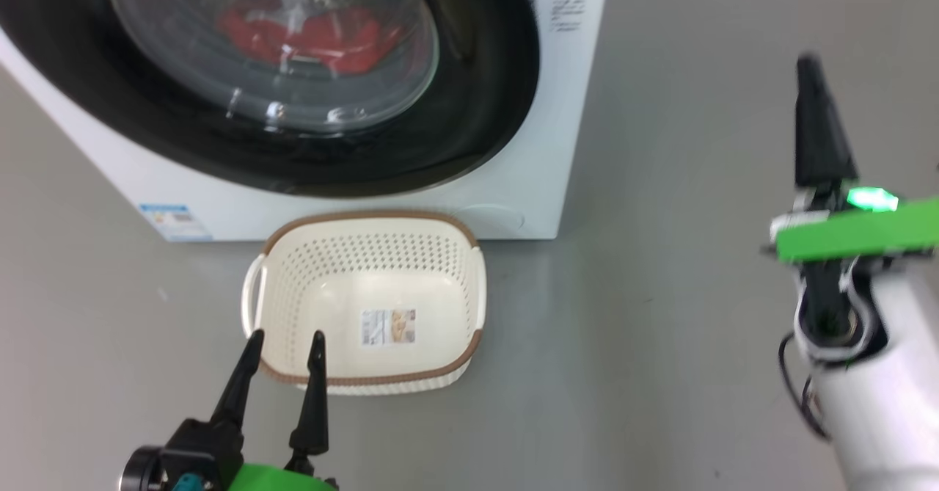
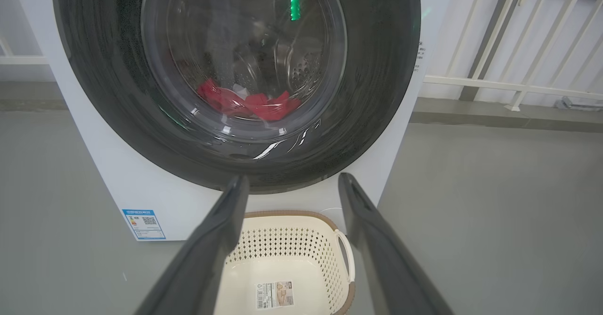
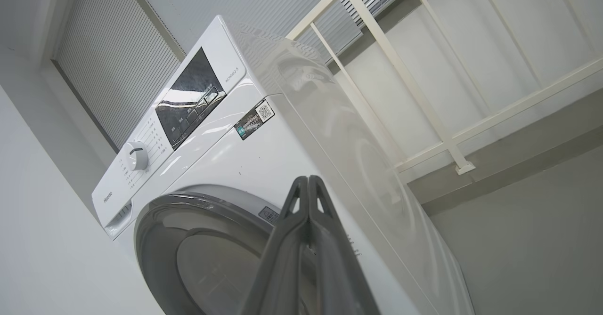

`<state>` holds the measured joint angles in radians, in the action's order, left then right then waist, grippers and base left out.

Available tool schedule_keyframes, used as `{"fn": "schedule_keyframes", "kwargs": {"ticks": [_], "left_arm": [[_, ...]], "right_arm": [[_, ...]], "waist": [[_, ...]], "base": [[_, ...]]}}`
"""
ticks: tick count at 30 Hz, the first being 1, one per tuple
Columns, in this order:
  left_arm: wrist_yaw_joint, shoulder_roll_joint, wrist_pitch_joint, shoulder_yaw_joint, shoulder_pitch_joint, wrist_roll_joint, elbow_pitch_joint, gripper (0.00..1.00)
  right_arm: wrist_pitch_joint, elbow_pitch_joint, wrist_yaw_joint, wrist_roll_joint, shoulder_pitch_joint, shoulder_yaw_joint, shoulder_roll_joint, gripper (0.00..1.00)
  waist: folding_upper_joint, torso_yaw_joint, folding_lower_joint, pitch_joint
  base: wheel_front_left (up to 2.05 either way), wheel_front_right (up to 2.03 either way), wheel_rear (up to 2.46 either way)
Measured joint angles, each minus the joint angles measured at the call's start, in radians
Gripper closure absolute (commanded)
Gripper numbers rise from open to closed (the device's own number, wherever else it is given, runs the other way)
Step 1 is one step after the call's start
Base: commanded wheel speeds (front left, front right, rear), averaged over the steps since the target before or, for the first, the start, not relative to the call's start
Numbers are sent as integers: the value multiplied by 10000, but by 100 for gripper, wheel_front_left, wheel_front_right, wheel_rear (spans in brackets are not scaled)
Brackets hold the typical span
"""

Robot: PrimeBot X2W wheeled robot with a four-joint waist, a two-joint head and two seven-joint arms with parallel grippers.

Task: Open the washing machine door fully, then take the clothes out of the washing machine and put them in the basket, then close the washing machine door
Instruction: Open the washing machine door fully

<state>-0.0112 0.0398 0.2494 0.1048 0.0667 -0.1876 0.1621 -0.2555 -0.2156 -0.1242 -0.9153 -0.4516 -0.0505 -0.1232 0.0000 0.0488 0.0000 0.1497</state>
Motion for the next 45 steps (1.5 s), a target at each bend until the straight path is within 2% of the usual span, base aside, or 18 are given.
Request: {"fn": "schedule_keyframes", "kwargs": {"ticks": [5,8,14,19,23,35,45], "left_arm": [[-2,-4,2,221,324,-117,-31,0],[-17,-2,2,299,466,-234,-69,0],[-25,-6,2,523,769,-347,-146,0],[-75,-10,2,721,1095,-458,-209,0],[-105,-12,2,907,1329,-616,-261,0],[-159,-23,2,1338,1851,-784,-318,0],[-163,-46,2,1544,2053,-886,-376,0]], "right_arm": [[12,-472,0,-1135,-1314,-692,-736,100],[286,-727,0,-2222,-2073,-1035,-1122,100],[1659,-1229,0,-4008,-3278,-1735,-1944,100],[2995,-1595,0,-5193,-4087,-2142,-2290,100],[4391,-1718,0,-6339,-4763,-2265,-2418,100],[6895,-2987,2,-7718,-6072,-2136,-2508,100],[7942,-4086,2,-7981,-7274,-1847,-2366,100]], "waist": [[0,350,0,386],[0,554,0,656],[0,944,0,1182],[0,1228,0,1607],[0,1452,0,2013],[0,1824,0,2880],[0,2123,0,3326]], "base": [[0,0,0],[0,0,0],[0,0,0],[0,0,0],[0,0,0],[0,0,0],[0,0,0]]}}
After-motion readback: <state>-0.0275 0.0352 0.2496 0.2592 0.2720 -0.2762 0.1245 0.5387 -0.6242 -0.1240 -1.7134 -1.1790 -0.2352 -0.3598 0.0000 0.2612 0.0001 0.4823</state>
